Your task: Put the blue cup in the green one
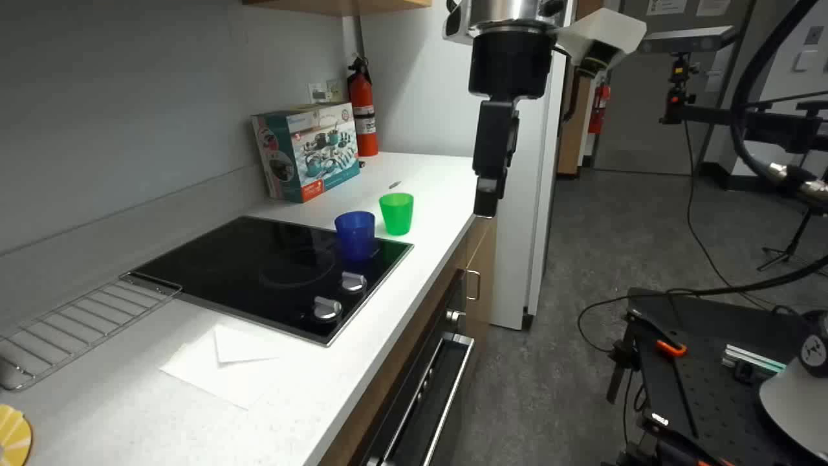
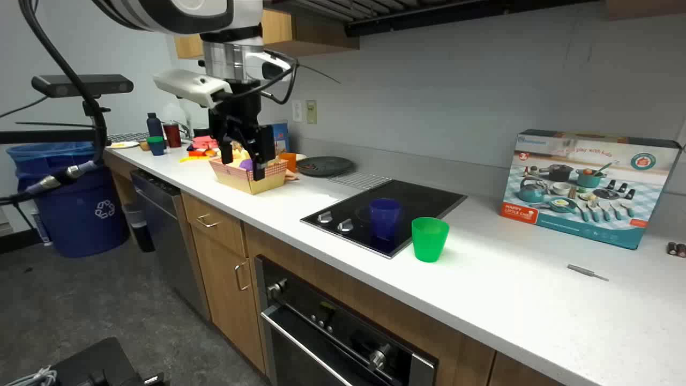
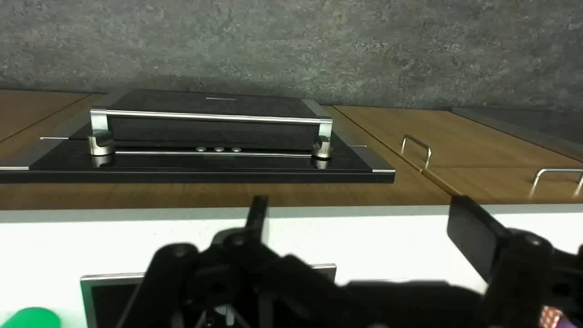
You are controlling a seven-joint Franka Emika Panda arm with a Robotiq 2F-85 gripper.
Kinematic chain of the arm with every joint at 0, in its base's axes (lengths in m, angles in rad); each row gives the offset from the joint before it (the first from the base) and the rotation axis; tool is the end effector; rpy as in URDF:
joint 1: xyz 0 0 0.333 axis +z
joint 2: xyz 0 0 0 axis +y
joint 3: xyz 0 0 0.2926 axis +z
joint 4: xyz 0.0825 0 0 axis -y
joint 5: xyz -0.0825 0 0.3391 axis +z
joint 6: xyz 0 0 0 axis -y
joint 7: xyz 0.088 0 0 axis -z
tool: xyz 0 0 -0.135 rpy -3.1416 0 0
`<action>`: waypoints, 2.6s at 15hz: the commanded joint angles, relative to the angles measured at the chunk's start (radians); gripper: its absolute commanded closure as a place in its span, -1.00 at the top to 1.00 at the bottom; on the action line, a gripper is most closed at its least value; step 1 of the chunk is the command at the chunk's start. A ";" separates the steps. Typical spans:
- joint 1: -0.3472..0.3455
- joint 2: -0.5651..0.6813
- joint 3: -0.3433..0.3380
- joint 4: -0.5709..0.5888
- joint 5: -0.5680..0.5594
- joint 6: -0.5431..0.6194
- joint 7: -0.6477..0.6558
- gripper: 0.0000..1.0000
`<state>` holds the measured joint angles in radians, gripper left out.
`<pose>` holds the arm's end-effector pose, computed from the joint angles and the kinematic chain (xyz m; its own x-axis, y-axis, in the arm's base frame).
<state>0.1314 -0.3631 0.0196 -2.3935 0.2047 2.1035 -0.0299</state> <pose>0.4051 0.0765 0.4323 0.9947 0.0758 0.0694 0.0868 -0.9810 -0.1733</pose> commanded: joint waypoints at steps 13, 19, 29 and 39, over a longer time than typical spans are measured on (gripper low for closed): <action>-0.013 0.001 0.011 0.002 0.004 -0.003 -0.004 1.00; -0.013 0.001 0.011 0.002 0.004 -0.003 -0.004 1.00; -0.035 0.127 0.024 -0.001 -0.041 0.299 0.056 1.00; -0.036 0.158 0.017 0.012 -0.031 0.286 0.076 1.00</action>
<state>0.1068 -0.2052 0.0260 -2.3831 0.1715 2.3925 0.0480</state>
